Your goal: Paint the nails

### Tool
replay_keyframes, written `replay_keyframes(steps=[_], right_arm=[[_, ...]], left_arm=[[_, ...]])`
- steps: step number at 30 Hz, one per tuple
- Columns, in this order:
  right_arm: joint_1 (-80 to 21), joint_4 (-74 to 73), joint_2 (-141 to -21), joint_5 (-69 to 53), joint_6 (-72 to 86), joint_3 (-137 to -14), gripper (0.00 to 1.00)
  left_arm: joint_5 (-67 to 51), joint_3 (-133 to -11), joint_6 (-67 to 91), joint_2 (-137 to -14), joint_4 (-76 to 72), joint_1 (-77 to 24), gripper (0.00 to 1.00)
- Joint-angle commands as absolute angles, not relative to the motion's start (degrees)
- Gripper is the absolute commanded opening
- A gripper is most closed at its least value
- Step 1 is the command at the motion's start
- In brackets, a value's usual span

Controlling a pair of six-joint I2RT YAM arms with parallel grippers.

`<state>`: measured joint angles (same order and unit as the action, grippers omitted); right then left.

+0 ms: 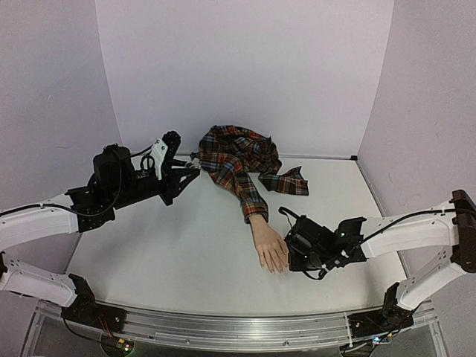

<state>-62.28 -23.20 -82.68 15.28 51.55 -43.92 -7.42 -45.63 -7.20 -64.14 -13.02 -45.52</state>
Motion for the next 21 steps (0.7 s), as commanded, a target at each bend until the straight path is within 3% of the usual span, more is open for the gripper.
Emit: replay_keyframes(steps=[1, 21], right_arm=[[-62.4, -22.9, -81.6, 16.7, 52.5, -43.9, 0.0], [-62.5, -22.3, -87.1, 16.6, 50.9, -48.9, 0.0]], left_arm=[[-8.1, -46.1, -6.7, -63.4, -15.4, -45.2, 0.0], [-7.9, -46.1, -6.8, -62.9, -15.3, -45.2, 0.0]])
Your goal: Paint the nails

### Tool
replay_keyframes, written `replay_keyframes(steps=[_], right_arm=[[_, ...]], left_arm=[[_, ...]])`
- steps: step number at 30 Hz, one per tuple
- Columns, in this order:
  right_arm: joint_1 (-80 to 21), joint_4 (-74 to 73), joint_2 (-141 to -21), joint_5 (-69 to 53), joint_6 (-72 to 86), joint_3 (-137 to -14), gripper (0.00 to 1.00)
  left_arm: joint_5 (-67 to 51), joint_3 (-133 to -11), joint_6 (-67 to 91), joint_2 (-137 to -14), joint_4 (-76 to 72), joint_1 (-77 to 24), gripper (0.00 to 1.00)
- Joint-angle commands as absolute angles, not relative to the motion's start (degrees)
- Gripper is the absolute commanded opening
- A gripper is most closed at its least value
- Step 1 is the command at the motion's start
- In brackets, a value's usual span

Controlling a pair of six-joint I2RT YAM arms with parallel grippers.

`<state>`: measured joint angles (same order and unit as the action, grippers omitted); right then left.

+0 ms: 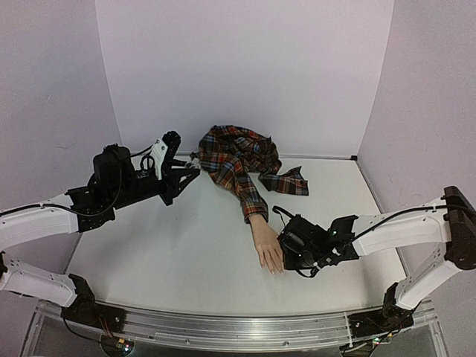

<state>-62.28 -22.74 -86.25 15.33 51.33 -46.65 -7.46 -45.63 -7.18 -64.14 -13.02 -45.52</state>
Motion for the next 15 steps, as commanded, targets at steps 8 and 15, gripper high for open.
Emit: replay_keyframes(steps=[8, 15], right_arm=[[-62.5, -22.1, -87.9, 17.0, 50.7, -49.3, 0.0], [-62.4, -22.2, -88.2, 17.0, 50.7, -49.0, 0.0]], left_arm=[[-7.9, -46.1, -6.9, -63.1, -15.4, -45.2, 0.0], [-7.9, -46.1, -7.0, -63.2, -15.4, -45.2, 0.0]])
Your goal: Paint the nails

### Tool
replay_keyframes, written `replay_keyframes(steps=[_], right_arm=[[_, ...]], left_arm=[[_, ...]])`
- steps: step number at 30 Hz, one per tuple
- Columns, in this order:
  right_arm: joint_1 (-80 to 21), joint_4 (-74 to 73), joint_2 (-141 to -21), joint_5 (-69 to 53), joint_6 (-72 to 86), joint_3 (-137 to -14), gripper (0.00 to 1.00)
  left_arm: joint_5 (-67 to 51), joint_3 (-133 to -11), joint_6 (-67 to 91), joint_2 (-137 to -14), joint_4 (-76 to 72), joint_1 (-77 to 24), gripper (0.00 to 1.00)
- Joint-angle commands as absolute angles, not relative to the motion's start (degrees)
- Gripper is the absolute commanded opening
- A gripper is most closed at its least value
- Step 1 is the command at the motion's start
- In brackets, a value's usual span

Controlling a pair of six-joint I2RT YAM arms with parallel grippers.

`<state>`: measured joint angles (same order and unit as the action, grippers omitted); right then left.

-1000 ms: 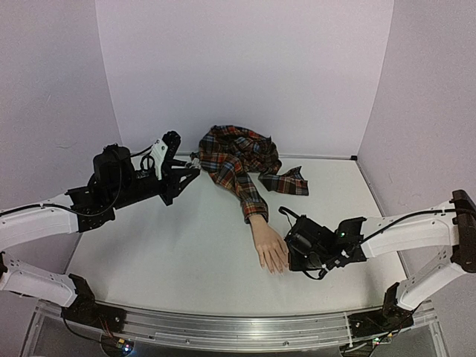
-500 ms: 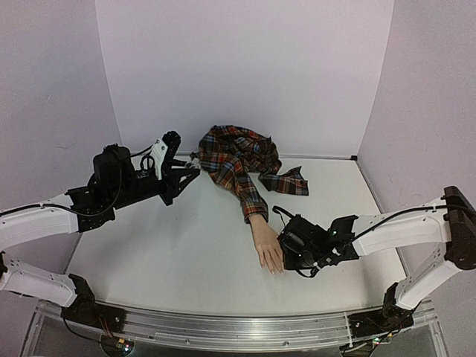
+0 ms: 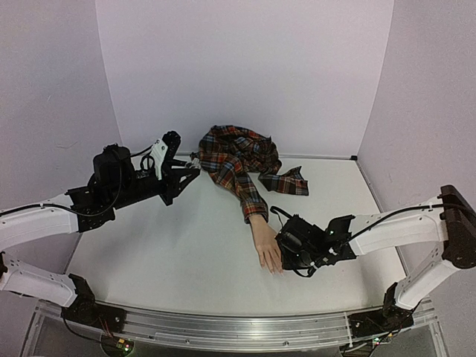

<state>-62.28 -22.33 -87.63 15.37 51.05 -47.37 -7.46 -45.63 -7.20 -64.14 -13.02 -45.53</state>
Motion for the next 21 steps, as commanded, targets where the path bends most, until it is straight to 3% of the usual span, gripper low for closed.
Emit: replay_keyframes(steps=[1, 21], right_arm=[[-62.4, -22.2, -88.2, 17.0, 50.8, -48.9, 0.0], [-62.4, -22.3, -86.7, 15.7, 51.1, -46.3, 0.0]], left_arm=[[-7.9, -46.1, -7.0, -63.2, -15.4, -45.2, 0.0], [-8.1, -46.2, -6.8, -63.5, -15.5, -45.2, 0.0]])
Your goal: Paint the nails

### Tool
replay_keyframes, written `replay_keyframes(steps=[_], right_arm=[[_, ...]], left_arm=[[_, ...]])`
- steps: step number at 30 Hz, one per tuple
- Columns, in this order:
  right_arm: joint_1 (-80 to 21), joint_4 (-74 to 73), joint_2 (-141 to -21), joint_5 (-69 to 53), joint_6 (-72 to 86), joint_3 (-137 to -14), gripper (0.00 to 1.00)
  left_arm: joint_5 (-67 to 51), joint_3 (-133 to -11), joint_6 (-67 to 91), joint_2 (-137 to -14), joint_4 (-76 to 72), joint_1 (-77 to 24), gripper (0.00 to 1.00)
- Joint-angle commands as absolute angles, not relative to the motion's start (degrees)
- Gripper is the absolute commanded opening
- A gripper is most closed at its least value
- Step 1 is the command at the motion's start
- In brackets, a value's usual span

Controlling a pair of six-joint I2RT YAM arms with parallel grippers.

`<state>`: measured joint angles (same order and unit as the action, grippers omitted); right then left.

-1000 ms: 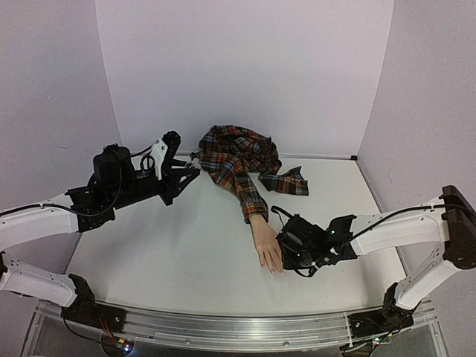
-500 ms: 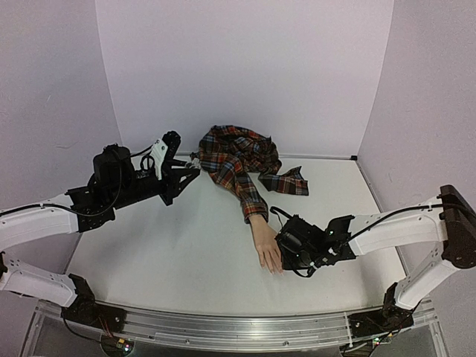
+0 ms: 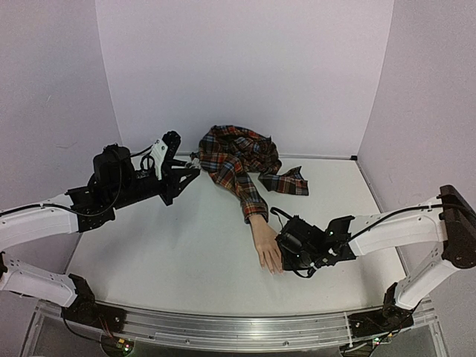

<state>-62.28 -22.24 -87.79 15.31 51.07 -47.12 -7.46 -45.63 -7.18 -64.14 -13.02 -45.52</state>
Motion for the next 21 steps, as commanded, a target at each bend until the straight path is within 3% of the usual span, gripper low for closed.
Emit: replay_keyframes(steps=[1, 21], right_arm=[[-62.4, -22.4, -86.6, 15.7, 51.2, -46.2, 0.0], [-62.5, -22.6, -81.2, 16.9, 51.4, -45.6, 0.0]], left_arm=[[-8.1, -46.2, -6.8, -63.6, -15.5, -45.2, 0.0], [-8.5, -46.3, -6.4, -63.7, -15.6, -45.2, 0.0]])
